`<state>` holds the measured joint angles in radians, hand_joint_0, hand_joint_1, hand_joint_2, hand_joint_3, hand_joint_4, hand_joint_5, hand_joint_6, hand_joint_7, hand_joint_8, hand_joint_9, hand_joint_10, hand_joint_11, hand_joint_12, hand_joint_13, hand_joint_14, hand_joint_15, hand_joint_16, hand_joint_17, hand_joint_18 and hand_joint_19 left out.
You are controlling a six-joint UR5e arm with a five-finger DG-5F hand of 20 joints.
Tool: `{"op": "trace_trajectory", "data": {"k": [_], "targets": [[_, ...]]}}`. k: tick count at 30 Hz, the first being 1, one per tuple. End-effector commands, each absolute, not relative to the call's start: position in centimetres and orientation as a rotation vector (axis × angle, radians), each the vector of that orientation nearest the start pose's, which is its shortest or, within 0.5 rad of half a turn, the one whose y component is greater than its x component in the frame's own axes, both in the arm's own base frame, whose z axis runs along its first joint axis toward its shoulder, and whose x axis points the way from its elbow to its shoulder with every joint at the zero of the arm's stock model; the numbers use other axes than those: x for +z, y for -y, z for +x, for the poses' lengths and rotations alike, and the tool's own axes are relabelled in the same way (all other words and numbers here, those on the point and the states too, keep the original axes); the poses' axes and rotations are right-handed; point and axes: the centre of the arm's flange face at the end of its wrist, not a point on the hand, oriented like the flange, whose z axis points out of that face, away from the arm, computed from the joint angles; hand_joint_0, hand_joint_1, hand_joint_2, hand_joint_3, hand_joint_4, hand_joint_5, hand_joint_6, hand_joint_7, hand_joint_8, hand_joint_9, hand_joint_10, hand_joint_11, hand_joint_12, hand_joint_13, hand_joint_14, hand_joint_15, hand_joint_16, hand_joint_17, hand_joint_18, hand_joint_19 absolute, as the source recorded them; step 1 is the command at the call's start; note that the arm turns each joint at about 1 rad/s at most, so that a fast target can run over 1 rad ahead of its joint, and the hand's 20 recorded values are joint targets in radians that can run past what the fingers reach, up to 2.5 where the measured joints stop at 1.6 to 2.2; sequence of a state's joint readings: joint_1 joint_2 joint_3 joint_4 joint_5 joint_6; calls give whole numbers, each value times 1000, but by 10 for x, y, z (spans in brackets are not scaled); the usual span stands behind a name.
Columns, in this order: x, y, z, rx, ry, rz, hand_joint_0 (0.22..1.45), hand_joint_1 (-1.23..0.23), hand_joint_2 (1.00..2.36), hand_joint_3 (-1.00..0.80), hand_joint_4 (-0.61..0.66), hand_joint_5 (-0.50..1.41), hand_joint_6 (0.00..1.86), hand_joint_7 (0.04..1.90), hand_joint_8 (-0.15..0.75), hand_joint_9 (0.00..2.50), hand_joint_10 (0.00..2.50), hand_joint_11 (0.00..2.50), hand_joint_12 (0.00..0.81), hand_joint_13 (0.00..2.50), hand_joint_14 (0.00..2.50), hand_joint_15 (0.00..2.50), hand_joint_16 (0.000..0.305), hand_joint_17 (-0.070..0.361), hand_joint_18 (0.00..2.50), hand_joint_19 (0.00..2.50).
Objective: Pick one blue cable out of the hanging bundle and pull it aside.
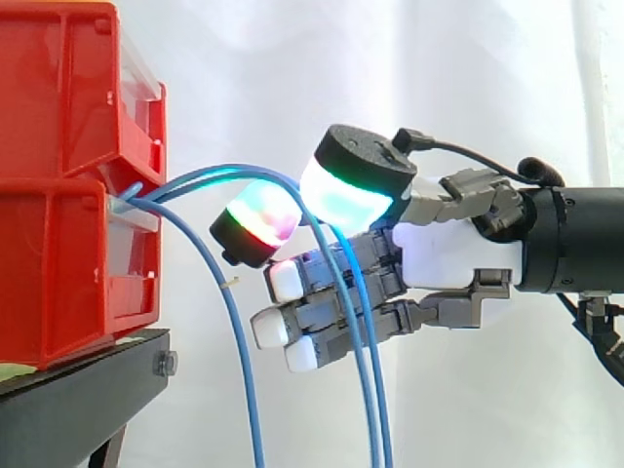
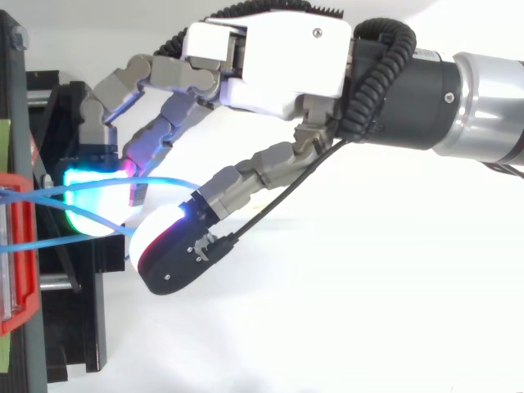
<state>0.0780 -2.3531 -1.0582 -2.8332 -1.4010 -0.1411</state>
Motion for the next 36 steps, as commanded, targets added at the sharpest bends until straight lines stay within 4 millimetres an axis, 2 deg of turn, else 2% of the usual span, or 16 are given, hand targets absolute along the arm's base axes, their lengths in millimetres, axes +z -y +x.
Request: {"op": "trace_trajectory", "data": {"k": [1,2,4,5,7,12,15,17,19,23,24,25,26,28,33,36], "targets": [[263,88,789,1058,-1181,1128,467,-811,1000,-500,30,-113,903,775,256,995,17,564,305,774,17,439,49,111,685,412],[263,90,789,1058,-1179,1130,446,-661,1000,-500,34,-105,886,789,265,1006,16,537,322,783,17,438,52,117,691,426],[263,90,789,1058,-1179,1130,466,-549,1000,-500,26,-101,870,800,256,1013,16,526,315,781,17,446,51,114,678,435],[263,90,789,1056,-1180,1129,509,-441,1000,-500,12,-103,862,834,250,1015,19,535,302,772,18,466,48,107,647,470],[263,90,789,1058,-1179,1130,571,-389,1000,-500,-3,-103,855,865,248,1020,18,539,294,767,19,475,45,101,616,498],[263,91,789,1058,-1179,1130,605,-525,1010,-378,6,-107,854,988,249,1019,20,544,295,765,20,469,45,100,610,495],[263,92,789,1060,-1181,1128,592,-599,1016,-265,4,-118,900,961,252,1005,19,564,298,769,20,475,45,101,615,487],[264,91,789,1062,-1181,1126,602,-706,1016,-177,13,-122,935,870,273,999,18,565,312,785,20,467,49,110,649,459],[264,91,789,1062,-1181,1126,636,-770,1019,-127,-9,-127,938,932,262,985,21,581,298,786,19,484,47,105,640,470],[264,91,789,1048,-1188,1113,651,-792,1021,-91,-71,-126,952,912,256,971,19,576,292,787,20,485,47,105,643,463],[265,91,789,1044,-1190,1104,656,-791,1020,-112,-65,-128,954,892,251,965,19,585,290,780,20,492,46,105,642,460],[265,91,789,1039,-1195,1097,627,-782,1019,-207,-7,-135,952,807,241,951,19,581,286,758,20,493,46,102,625,476],[265,91,790,1031,-1199,1088,585,-762,1009,-385,9,-134,946,799,244,943,18,569,288,749,20,496,46,104,615,476],[268,90,790,1023,-1209,1072,539,-679,1002,-475,20,-133,923,830,253,942,18,579,296,753,21,494,48,108,607,486],[274,91,793,1010,-1212,1044,533,-629,1000,-500,34,-123,898,847,261,954,20,550,307,750,19,484,49,109,607,476],[275,92,793,999,-1218,1029,618,-777,1000,-500,13,-115,894,864,242,951,20,549,291,744,20,463,44,99,603,462]]}}
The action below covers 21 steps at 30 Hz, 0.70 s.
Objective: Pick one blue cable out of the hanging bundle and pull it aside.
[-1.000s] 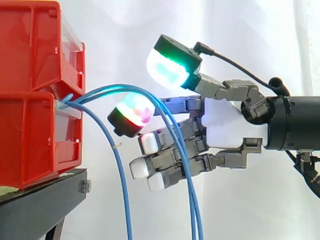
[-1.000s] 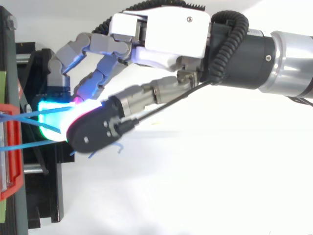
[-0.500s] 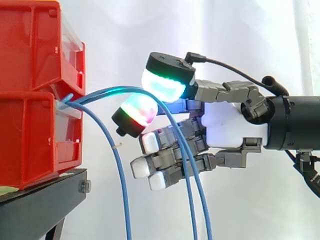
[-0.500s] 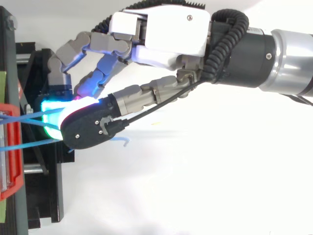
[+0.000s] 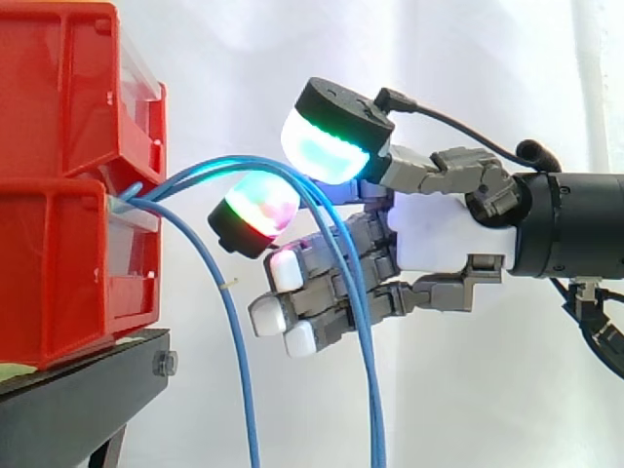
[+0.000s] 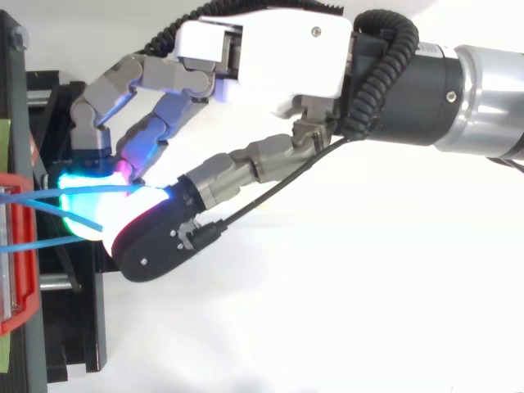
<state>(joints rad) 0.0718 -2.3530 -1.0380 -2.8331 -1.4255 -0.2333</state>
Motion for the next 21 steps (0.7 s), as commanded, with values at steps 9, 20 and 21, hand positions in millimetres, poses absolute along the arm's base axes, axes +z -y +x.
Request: {"op": "trace_trajectory", "data": {"k": [9,20,21], "targets": [[275,93,793,997,-1233,1011,784,-921,1000,-500,-179,-117,944,991,225,952,21,567,272,766,21,452,41,93,666,399],[275,93,793,996,-1235,1007,478,-557,1000,-500,4,-99,899,869,262,1007,17,535,318,780,20,472,51,114,673,459],[275,93,793,996,-1235,1007,503,-491,1000,-500,3,-100,896,885,260,1018,19,532,316,783,18,476,49,110,656,470]]}}
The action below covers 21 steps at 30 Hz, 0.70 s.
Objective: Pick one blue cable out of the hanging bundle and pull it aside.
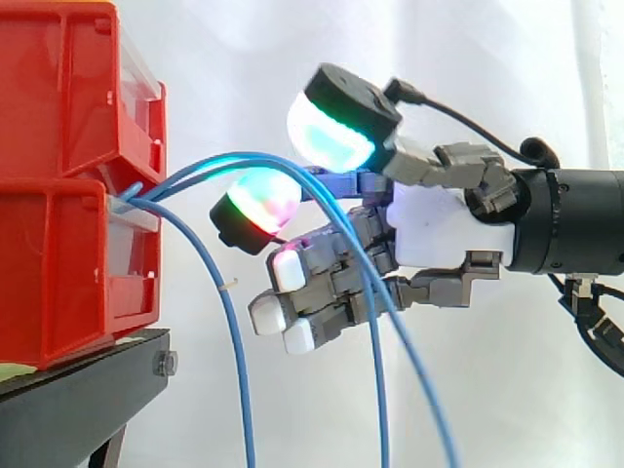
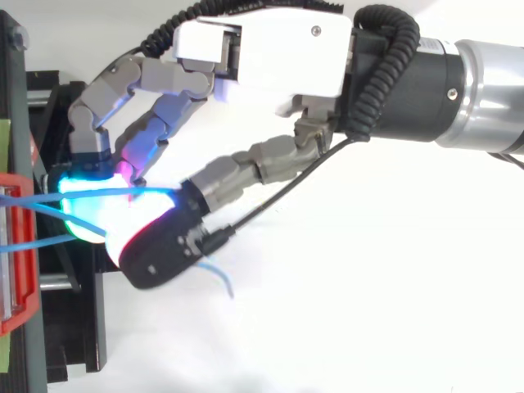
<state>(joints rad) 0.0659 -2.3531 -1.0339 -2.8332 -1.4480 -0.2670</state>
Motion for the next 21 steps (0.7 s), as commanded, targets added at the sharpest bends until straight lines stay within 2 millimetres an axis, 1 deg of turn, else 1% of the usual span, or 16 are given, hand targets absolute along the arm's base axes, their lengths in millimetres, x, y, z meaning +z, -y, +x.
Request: {"op": "trace_trajectory", "data": {"k": [1,2,4,8,9,11,14,15,17,18,19,21], "targets": [[275,93,793,995,-1236,1006,553,-410,1000,-500,-6,-102,892,910,244,1008,21,546,300,769,20,494,46,104,622,496],[276,93,793,995,-1234,1006,574,-397,1000,-500,-6,-103,891,916,243,1009,18,539,298,762,20,489,46,103,612,502],[276,93,793,995,-1234,1006,602,-436,1006,-425,5,-110,891,938,253,1004,22,544,295,760,20,496,46,103,603,514],[275,94,793,996,-1237,1005,596,-516,1014,-294,13,-119,898,963,262,996,19,575,303,759,20,510,46,104,601,508],[275,94,793,996,-1237,1005,594,-518,1015,-286,15,-119,900,955,261,995,19,578,301,760,20,505,46,104,601,508],[277,94,793,1001,-1239,1001,587,-594,1016,-211,25,-127,915,909,271,984,19,589,317,765,19,500,49,111,617,497],[275,94,793,997,-1246,994,592,-676,1015,-175,49,-141,938,835,278,964,18,596,325,761,20,491,51,116,631,485],[275,94,793,993,-1249,989,595,-701,1016,-170,51,-143,938,848,273,950,20,604,323,753,21,497,51,115,622,488],[277,95,792,974,-1261,965,595,-711,1015,-215,56,-148,941,831,262,930,22,607,310,735,21,502,49,110,599,500],[275,96,792,955,-1276,943,568,-715,1013,-298,55,-150,940,837,258,928,20,620,306,733,20,500,48,108,591,504],[275,95,792,943,-1286,926,540,-687,1005,-426,53,-147,942,794,257,936,21,609,310,735,21,503,49,111,597,504],[275,95,792,937,-1295,910,532,-590,1002,-468,47,-138,926,830,263,964,21,599,313,740,19,496,50,112,598,506]]}}
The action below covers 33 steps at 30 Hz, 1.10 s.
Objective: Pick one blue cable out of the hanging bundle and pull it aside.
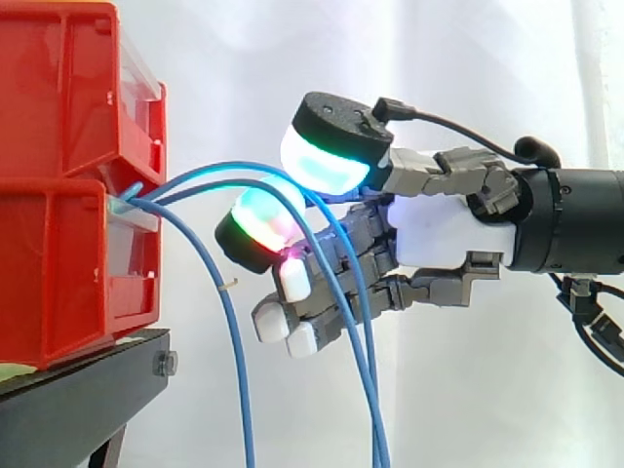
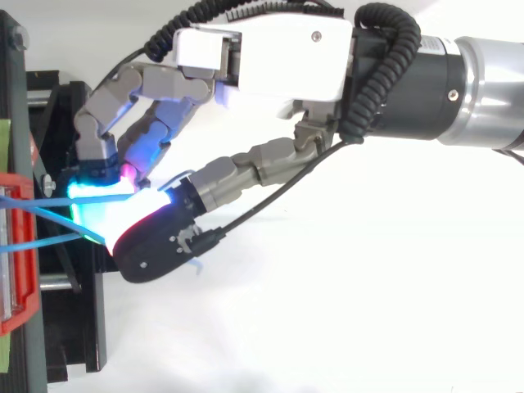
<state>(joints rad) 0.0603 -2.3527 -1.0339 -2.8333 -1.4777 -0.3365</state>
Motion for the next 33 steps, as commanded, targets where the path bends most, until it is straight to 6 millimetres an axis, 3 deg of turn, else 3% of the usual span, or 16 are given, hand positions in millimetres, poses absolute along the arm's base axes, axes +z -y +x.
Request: {"op": "trace_trajectory", "data": {"k": [1,4,6,13,17,22,23,26,29,33], "targets": [[277,95,792,938,-1296,906,544,-509,1002,-468,33,-134,919,847,265,978,22,600,311,745,21,495,49,110,597,509],[275,96,792,937,-1297,908,582,-392,1006,-427,26,-129,912,878,260,1004,19,596,308,754,20,501,47,107,589,517],[275,96,792,938,-1296,909,601,-393,1009,-398,22,-128,911,887,263,1002,19,600,305,753,21,497,47,106,589,518],[277,97,792,949,-1287,922,597,-598,1016,-172,40,-126,912,932,282,1019,19,619,328,775,19,489,51,115,635,489],[276,97,792,951,-1285,929,609,-698,1014,-83,40,-131,937,858,292,1007,20,621,333,776,20,476,54,121,660,463],[276,95,792,980,-1272,958,624,-726,1017,-158,50,-142,947,823,264,970,21,632,311,752,21,496,49,111,624,486],[276,95,792,989,-1268,966,593,-680,1016,-280,46,-143,947,802,253,964,22,634,300,743,22,502,47,106,607,499],[275,95,792,1002,-1261,985,548,-523,1006,-430,45,-137,928,810,259,987,19,621,309,751,20,496,49,109,615,506],[274,94,791,1017,-1259,1013,588,-383,1008,-406,31,-130,906,834,262,1011,20,621,304,749,20,498,47,106,596,522],[273,95,790,1030,-1249,1042,605,-415,1012,-332,31,-122,884,871,264,1011,24,612,306,750,20,500,47,106,591,527]]}}
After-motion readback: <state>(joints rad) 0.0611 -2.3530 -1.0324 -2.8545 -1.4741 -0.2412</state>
